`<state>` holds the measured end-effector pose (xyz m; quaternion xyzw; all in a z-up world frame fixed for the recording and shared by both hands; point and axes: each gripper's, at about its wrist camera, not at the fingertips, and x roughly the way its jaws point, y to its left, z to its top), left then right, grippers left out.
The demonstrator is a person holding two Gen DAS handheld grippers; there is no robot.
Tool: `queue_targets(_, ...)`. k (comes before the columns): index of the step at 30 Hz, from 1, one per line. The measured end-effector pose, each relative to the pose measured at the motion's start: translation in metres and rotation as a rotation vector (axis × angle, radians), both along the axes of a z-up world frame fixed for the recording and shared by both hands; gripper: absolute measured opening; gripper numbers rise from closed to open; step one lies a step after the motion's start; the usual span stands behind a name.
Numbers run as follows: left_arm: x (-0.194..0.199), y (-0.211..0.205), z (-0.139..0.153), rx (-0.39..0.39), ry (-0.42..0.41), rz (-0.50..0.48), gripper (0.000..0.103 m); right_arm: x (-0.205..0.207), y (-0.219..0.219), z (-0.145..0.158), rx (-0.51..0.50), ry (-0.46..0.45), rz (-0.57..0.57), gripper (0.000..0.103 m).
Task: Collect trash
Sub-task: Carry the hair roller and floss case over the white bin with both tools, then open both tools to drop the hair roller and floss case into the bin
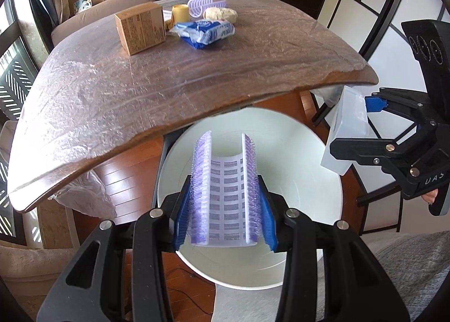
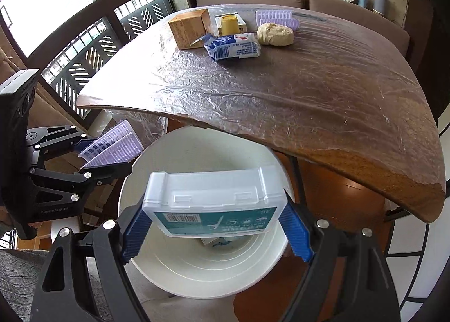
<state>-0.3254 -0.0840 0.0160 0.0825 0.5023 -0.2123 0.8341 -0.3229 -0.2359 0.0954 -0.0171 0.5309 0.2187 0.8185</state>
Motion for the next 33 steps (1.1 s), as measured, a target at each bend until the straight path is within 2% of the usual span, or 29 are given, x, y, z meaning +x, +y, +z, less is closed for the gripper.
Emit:
queue_targets(20,0.003,-0.01,-0.038,0.054,0.064,-0.027,0.044,-0.004,0.0,-0.039,-0.04,0.091,0.027,0.081)
queue_targets(33,0.018,-0.023,-0.063,0.087,0.104,-0.053,0.044,0.003,0.002,-0.063,-0.07,0.13,0.052,0.081)
